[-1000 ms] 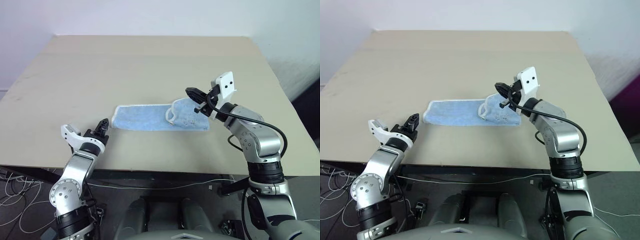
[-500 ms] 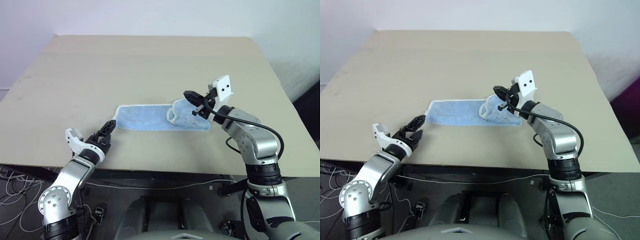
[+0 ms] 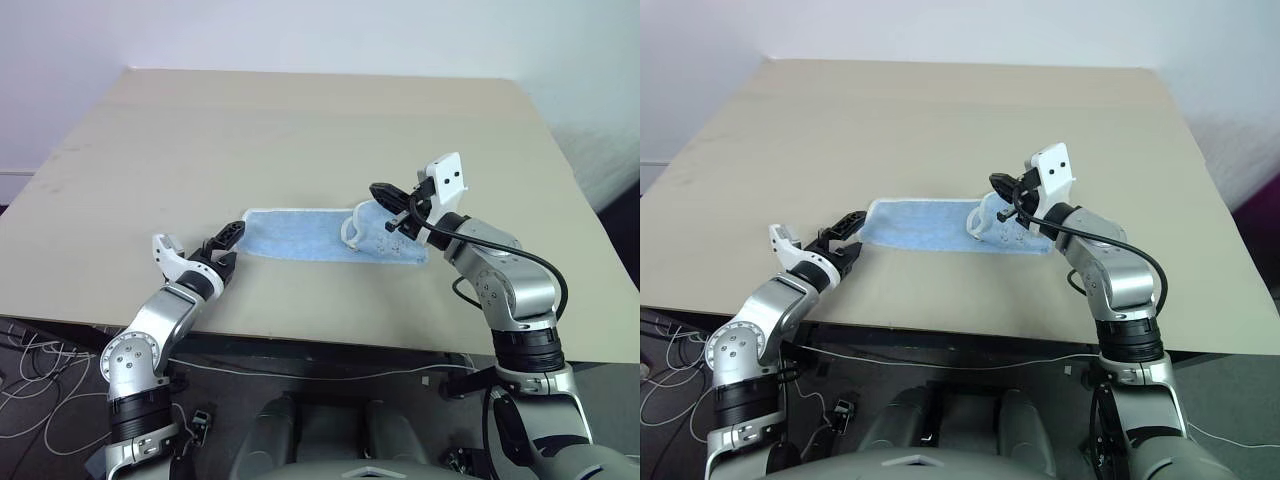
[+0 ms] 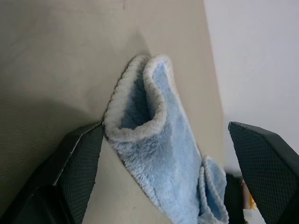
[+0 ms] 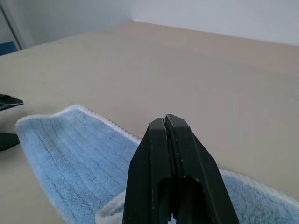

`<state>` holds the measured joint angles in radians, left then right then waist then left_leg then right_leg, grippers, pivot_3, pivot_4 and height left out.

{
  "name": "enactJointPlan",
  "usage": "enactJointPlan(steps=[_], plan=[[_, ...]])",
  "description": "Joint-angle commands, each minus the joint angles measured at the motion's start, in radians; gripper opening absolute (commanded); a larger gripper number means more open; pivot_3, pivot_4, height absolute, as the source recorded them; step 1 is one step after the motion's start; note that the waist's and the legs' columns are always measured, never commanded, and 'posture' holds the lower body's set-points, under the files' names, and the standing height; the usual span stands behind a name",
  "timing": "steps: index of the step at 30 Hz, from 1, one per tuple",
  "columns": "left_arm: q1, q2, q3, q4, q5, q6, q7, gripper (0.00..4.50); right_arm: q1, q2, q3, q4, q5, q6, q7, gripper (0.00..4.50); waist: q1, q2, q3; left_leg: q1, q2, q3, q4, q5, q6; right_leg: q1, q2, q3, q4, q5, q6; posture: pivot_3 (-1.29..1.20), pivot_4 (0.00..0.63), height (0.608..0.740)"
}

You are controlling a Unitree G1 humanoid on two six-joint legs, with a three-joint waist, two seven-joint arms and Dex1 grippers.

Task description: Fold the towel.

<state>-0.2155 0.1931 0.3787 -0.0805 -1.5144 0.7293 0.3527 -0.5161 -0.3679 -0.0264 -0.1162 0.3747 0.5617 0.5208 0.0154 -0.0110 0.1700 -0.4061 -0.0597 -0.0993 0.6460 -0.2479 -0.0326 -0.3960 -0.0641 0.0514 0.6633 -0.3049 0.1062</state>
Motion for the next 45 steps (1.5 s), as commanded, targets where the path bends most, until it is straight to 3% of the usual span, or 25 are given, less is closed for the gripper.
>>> enactJointPlan(steps=[1,10,11,16,24,28,33,36,40,45], plan=[[-0.006,-0.009,-0.018,0.045,0.027,0.017,0.001,3.21,-0.004,-0.005,-0.018,-0.044,0.003,-0.013,-0.006,0.00,0.000,0.000,0.000,0.000,0.000,0.000,0.000,0.000,0.000,0.000,0.000,0.000,0.000,0.000,0.000,0.00,0.150,0.740],[-0.008,-0.009,0.007,0.048,0.034,0.017,-0.011,0.12,-0.002,0.000,-0.013,-0.048,0.002,-0.018,-0.012,0.00,-0.004,0.000,0.000,-0.001,0.000,0.000,-0.001,0.000,0.000,-0.001,0.000,0.000,-0.001,0.000,0.000,0.00,0.150,0.740],[-0.008,-0.009,0.009,0.047,0.035,0.015,-0.013,0.03,-0.001,0.000,-0.012,-0.048,0.002,-0.018,-0.013,0.00,-0.004,0.000,0.000,-0.001,0.000,-0.001,-0.001,0.000,0.000,-0.001,0.000,0.000,-0.001,0.000,0.000,0.00,0.150,0.740],[-0.021,0.033,0.062,0.056,0.050,-0.013,-0.056,0.03,0.001,0.002,-0.011,-0.051,0.002,-0.017,-0.014,0.00,-0.005,0.000,0.000,-0.001,0.001,-0.001,-0.001,0.000,0.000,-0.001,0.000,0.000,-0.001,0.000,0.000,0.00,0.150,0.740],[-0.036,0.229,0.194,0.134,0.100,-0.041,-0.231,0.03,0.004,-0.005,-0.015,-0.044,0.000,-0.020,-0.013,0.00,-0.034,-0.001,0.001,-0.002,0.002,0.000,-0.006,0.001,-0.002,-0.006,0.001,0.001,-0.001,0.000,-0.001,0.00,0.150,0.740],[-0.038,0.311,0.185,0.103,0.149,-0.012,-0.325,0.03,0.008,-0.012,-0.021,-0.040,-0.001,-0.020,-0.011,0.00,-0.031,-0.002,0.001,-0.002,0.002,0.000,-0.009,0.002,-0.003,-0.008,0.000,0.001,-0.001,0.000,-0.001,0.00,0.150,0.740],[-0.122,0.358,0.044,0.003,0.284,-0.002,-0.458,0.03,0.011,-0.018,-0.020,-0.016,-0.014,-0.020,-0.013,0.00,-0.023,-0.003,0.002,-0.003,0.002,-0.001,-0.011,0.002,-0.004,-0.008,0.000,0.001,-0.002,0.000,-0.001,0.00,0.150,0.740],[-0.191,0.356,-0.118,-0.057,0.386,0.028,-0.559,0.03,0.011,-0.014,-0.019,0.013,-0.031,-0.025,-0.027,0.00,-0.025,-0.003,0.002,-0.003,0.001,0.000,-0.012,0.002,-0.004,-0.008,0.000,0.001,-0.003,0.001,-0.001,0.00,0.150,0.740],[-0.284,0.304,-0.351,-0.104,0.533,0.043,-0.676,0.03,0.029,-0.005,-0.039,0.045,-0.047,-0.037,-0.058,0.00,-0.030,-0.003,0.002,-0.002,0.001,0.000,-0.015,0.003,-0.005,-0.009,0.000,0.001,-0.005,0.001,-0.001,0.00,0.150,0.740],[-0.366,0.266,-0.546,-0.081,0.728,0.053,-0.739,0.03,0.050,0.001,-0.055,0.044,-0.059,-0.046,-0.093,0.00,-0.038,-0.002,0.002,-0.003,0.003,0.003,-0.016,0.003,-0.005,-0.011,0.002,0.004,-0.004,0.001,-0.001,0.00,0.150,0.740]])
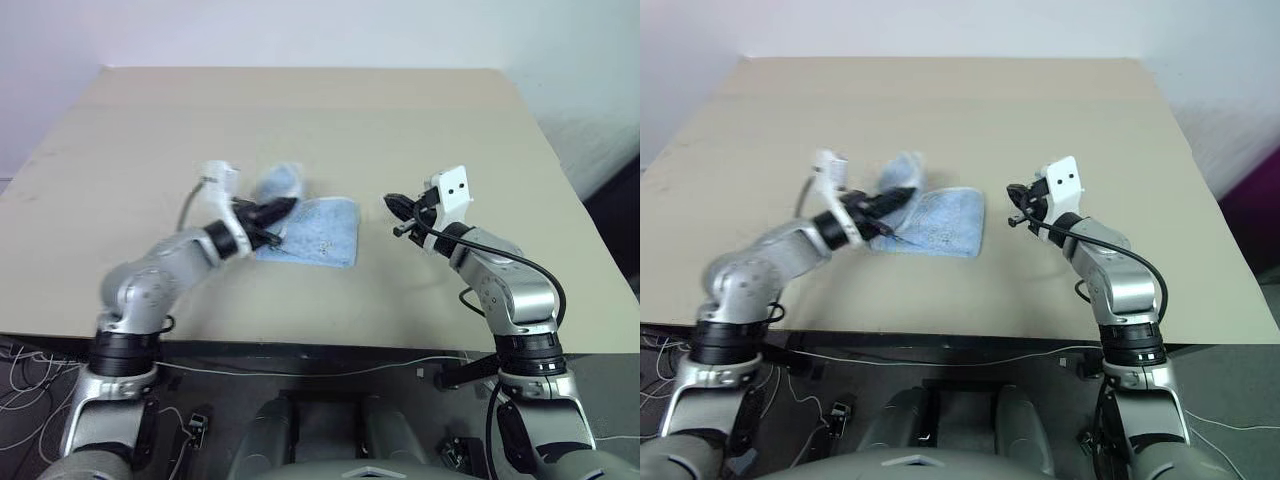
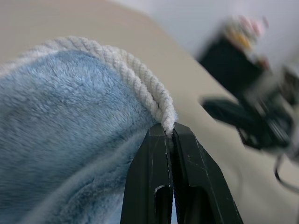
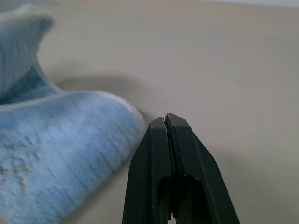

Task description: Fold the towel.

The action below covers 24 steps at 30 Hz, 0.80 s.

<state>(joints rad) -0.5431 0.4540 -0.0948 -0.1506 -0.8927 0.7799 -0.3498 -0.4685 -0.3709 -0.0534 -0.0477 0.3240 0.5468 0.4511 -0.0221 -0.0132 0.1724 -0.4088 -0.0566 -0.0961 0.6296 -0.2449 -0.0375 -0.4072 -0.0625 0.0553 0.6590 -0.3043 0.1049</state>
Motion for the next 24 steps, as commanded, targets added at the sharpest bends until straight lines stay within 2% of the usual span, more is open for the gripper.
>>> enactJointPlan(steps=[1,5,16,19,24], plan=[[-0.053,0.007,-0.124,-0.001,0.161,-0.008,-0.061,0.03,0.007,0.004,-0.035,-0.023,-0.014,-0.034,-0.035,0.00,0.001,0.000,0.000,0.000,0.000,0.000,0.000,0.000,0.000,0.000,0.000,0.000,0.000,0.000,0.000,0.00,0.150,0.740],[-0.077,-0.011,-0.189,0.042,0.266,-0.018,-0.114,0.03,0.020,0.001,-0.051,-0.027,-0.018,-0.042,-0.057,0.00,0.005,0.000,0.000,0.000,0.000,0.001,0.001,0.000,0.000,0.000,0.001,0.000,0.000,0.000,0.000,0.00,0.150,0.740],[-0.066,-0.110,-0.176,0.053,0.357,0.006,-0.165,0.03,0.032,-0.002,-0.058,-0.037,-0.015,-0.042,-0.069,0.00,0.007,0.000,0.000,0.000,0.000,0.001,0.001,0.000,0.000,0.000,0.000,0.000,0.001,0.000,0.000,0.00,0.150,0.740],[-0.049,-0.136,-0.111,0.030,0.299,0.028,-0.186,0.72,0.026,-0.005,-0.058,-0.031,-0.015,-0.043,-0.068,0.00,0.007,0.000,0.000,0.000,0.000,0.001,0.001,0.000,0.000,0.000,0.000,0.000,0.001,0.000,0.000,0.00,0.150,0.740],[-0.040,-0.134,-0.055,0.000,0.283,0.046,-0.212,2.32,0.015,-0.007,-0.048,-0.027,-0.019,-0.043,-0.063,0.00,0.006,0.000,0.000,0.000,0.000,0.001,0.002,0.000,0.000,0.000,0.000,0.000,0.001,0.000,0.000,0.00,0.150,0.740]])
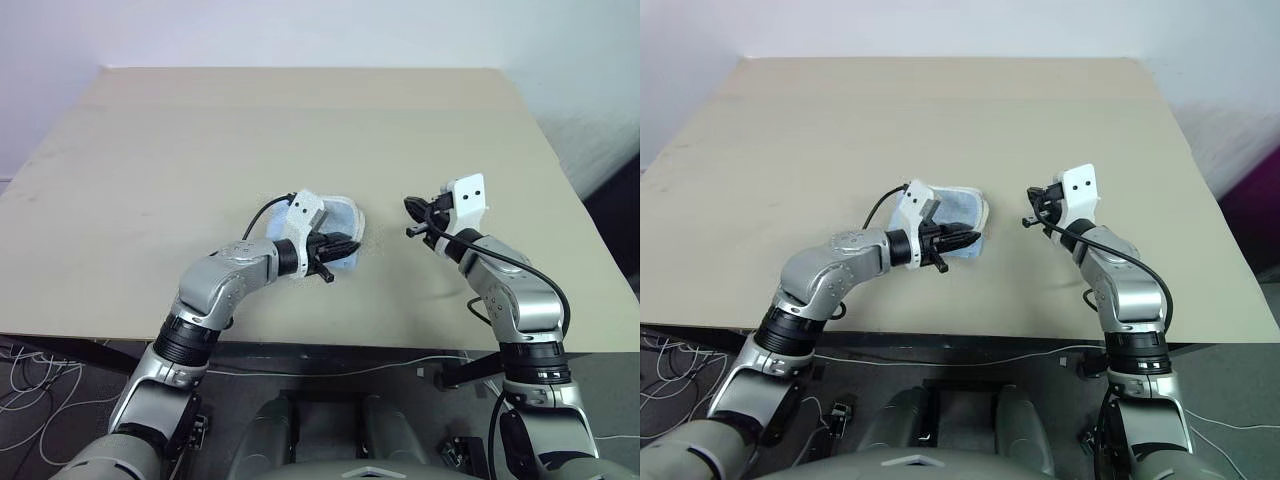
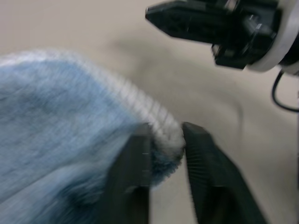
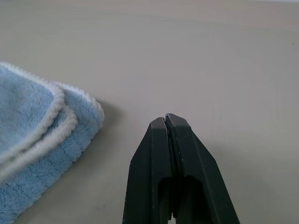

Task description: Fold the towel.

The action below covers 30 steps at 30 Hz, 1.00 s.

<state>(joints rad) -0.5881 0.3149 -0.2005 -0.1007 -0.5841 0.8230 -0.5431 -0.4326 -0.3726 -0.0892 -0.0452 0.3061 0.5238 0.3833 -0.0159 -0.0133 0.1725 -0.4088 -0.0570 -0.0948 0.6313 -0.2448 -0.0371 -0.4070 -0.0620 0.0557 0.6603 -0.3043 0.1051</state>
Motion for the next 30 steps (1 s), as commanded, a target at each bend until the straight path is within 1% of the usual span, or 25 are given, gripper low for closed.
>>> enactJointPlan(steps=[1,4,6,8,9,10,14,17,20,21,22,26,28,30], plan=[[0.008,0.011,0.062,-0.053,-0.024,0.005,-0.019,2.69,-0.023,-0.005,-0.010,-0.033,-0.001,-0.019,0.006,0.00,0.000,0.000,0.000,0.000,0.000,0.000,0.000,0.000,0.000,0.000,0.000,0.000,0.000,0.000,0.000,0.00,0.150,0.740],[0.018,0.037,0.066,-0.059,0.006,0.000,-0.017,3.67,-0.027,-0.005,-0.004,-0.042,0.002,-0.013,0.013,0.00,0.000,0.000,0.000,0.000,0.000,0.000,0.000,0.000,0.000,0.000,0.000,0.000,0.000,0.000,0.000,0.00,0.150,0.740],[0.027,0.041,0.104,-0.057,-0.004,-0.009,-0.007,4.31,-0.031,-0.003,0.002,-0.058,0.010,-0.008,0.024,0.00,-0.001,0.000,0.000,0.000,0.000,0.000,0.000,0.000,0.000,0.000,0.000,0.000,0.001,0.000,0.000,0.00,0.150,0.740],[0.028,0.026,0.168,-0.039,-0.020,-0.022,0.024,4.23,-0.037,0.003,0.007,-0.079,0.025,0.005,0.035,0.00,0.000,0.000,0.000,0.000,0.000,0.000,0.000,0.000,0.000,0.000,0.000,0.000,0.001,0.000,0.000,0.00,0.150,0.740],[0.026,0.022,0.194,-0.027,-0.013,-0.041,0.038,4.09,-0.041,0.005,0.016,-0.092,0.029,0.011,0.043,0.00,0.000,0.000,0.000,0.000,0.000,0.000,0.000,0.000,0.000,0.000,0.000,0.000,0.001,0.000,0.000,0.00,0.150,0.740],[0.025,0.022,0.214,-0.012,0.000,-0.060,0.050,3.84,-0.046,0.010,0.028,-0.107,0.033,0.020,0.051,0.00,-0.001,0.000,0.000,0.000,0.000,0.000,0.000,0.000,0.000,0.000,0.000,0.000,0.001,0.000,0.000,0.00,0.150,0.740],[0.021,0.048,0.213,0.040,0.084,-0.159,0.046,2.62,-0.063,0.038,0.077,-0.147,0.048,0.053,0.066,0.00,-0.001,0.000,0.000,0.000,0.000,0.000,0.000,0.000,0.000,0.000,0.000,0.000,0.001,0.000,0.000,0.00,0.150,0.740],[0.026,0.064,0.182,0.088,0.145,-0.232,0.009,1.49,-0.082,0.082,0.143,-0.143,0.046,0.063,0.084,0.00,0.000,0.000,0.000,0.000,0.000,0.000,0.000,0.000,0.000,0.000,0.000,0.000,0.001,0.000,0.000,0.00,0.150,0.740],[0.043,0.060,0.157,0.142,0.181,-0.273,-0.023,0.57,-0.095,0.122,0.211,-0.079,0.023,0.069,0.106,0.00,0.000,0.000,0.000,0.000,0.000,0.000,0.000,0.000,0.000,0.000,0.000,0.000,0.001,0.000,0.000,0.00,0.150,0.740],[0.047,0.057,0.152,0.164,0.192,-0.276,-0.025,0.19,-0.094,0.126,0.235,-0.048,0.001,0.068,0.106,0.00,-0.001,0.000,0.000,0.000,0.000,0.000,0.001,0.000,0.000,0.000,0.000,0.000,0.001,0.000,0.000,0.00,0.150,0.740],[0.052,0.057,0.138,0.192,0.214,-0.283,-0.027,0.04,-0.092,0.132,0.263,-0.002,-0.031,0.062,0.098,0.00,0.000,0.000,0.000,0.000,0.000,0.000,0.001,0.000,0.000,0.000,0.000,0.000,0.001,0.000,0.000,0.00,0.150,0.740],[0.079,0.066,0.070,0.259,0.297,-0.324,-0.053,0.04,-0.085,0.156,0.303,0.124,-0.085,0.044,0.076,0.00,0.002,0.000,0.000,0.000,-0.001,0.000,0.001,0.000,0.000,-0.001,0.000,0.000,0.002,0.000,0.000,0.00,0.150,0.740],[0.088,0.064,0.057,0.282,0.327,-0.344,-0.053,0.04,-0.076,0.162,0.303,0.146,-0.094,0.038,0.082,0.00,0.001,0.000,-0.001,0.000,-0.001,0.000,0.001,0.000,0.000,-0.001,0.000,0.000,0.002,0.000,0.000,0.00,0.150,0.740],[0.090,0.055,0.069,0.285,0.332,-0.354,-0.051,0.04,-0.067,0.163,0.299,0.141,-0.098,0.032,0.090,0.00,0.001,0.000,-0.001,0.001,-0.001,0.000,0.001,0.000,0.000,0.000,0.000,0.000,0.002,0.000,0.000,0.00,0.150,0.740]])
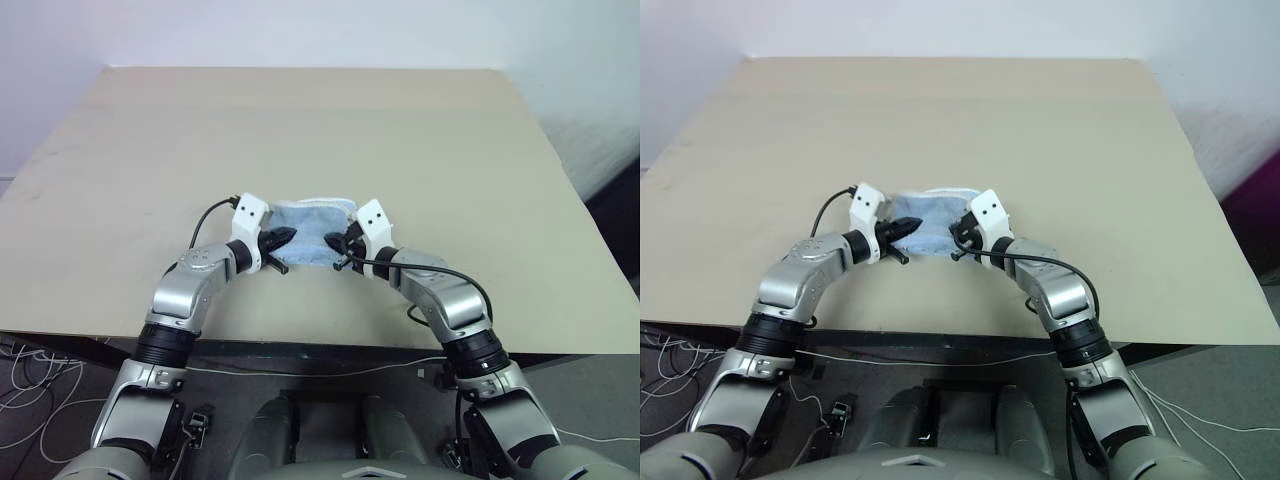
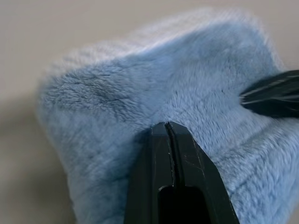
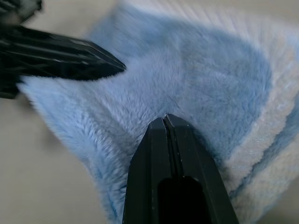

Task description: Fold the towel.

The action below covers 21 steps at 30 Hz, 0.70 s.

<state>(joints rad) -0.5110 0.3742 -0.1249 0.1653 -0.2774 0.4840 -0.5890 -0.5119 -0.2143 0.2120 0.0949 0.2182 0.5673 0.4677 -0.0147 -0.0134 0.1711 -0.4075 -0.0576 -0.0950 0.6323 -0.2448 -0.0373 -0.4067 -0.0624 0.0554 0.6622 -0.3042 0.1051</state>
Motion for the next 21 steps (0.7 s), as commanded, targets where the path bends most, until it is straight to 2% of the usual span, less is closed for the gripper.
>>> enactJointPlan(steps=[1,5,9,13,21], plan=[[0.013,-0.009,0.008,0.012,0.021,-0.020,-0.001,0.04,0.018,0.004,-0.008,-0.014,-0.009,-0.018,0.007,0.00,0.000,0.000,0.000,0.000,0.000,0.000,0.000,0.000,0.000,0.000,0.000,0.000,0.000,0.000,0.000,0.00,0.150,0.740],[0.015,-0.042,0.108,-0.043,-0.043,-0.070,0.016,0.04,0.044,-0.009,-0.055,-0.118,0.023,-0.016,0.013,0.00,0.000,0.000,0.000,0.000,0.000,0.000,0.001,0.000,0.000,0.000,0.000,0.000,0.001,0.000,0.000,0.00,0.150,0.740],[0.037,-0.011,0.194,-0.108,-0.088,-0.057,0.007,0.04,0.085,-0.039,-0.148,-0.271,0.108,0.050,0.029,0.00,-0.002,0.000,0.000,-0.001,0.001,0.000,0.001,0.000,0.000,-0.002,-0.001,0.000,0.001,0.000,0.000,0.00,0.150,0.740],[0.066,0.034,0.255,-0.128,-0.105,-0.053,0.003,0.00,0.096,-0.057,-0.258,-0.340,0.225,0.184,0.019,0.85,-0.005,0.000,0.000,-0.001,0.001,0.000,0.000,0.000,0.000,-0.001,-0.001,0.000,0.001,0.000,0.000,0.00,0.150,0.740],[0.094,0.082,0.267,-0.132,-0.100,-0.065,-0.040,0.00,0.018,0.045,-0.478,-0.192,0.459,0.518,-0.114,3.53,-0.001,0.000,0.000,-0.001,0.001,0.000,0.000,0.000,0.000,-0.001,-0.001,0.000,0.001,0.000,0.000,0.00,0.150,0.740]])
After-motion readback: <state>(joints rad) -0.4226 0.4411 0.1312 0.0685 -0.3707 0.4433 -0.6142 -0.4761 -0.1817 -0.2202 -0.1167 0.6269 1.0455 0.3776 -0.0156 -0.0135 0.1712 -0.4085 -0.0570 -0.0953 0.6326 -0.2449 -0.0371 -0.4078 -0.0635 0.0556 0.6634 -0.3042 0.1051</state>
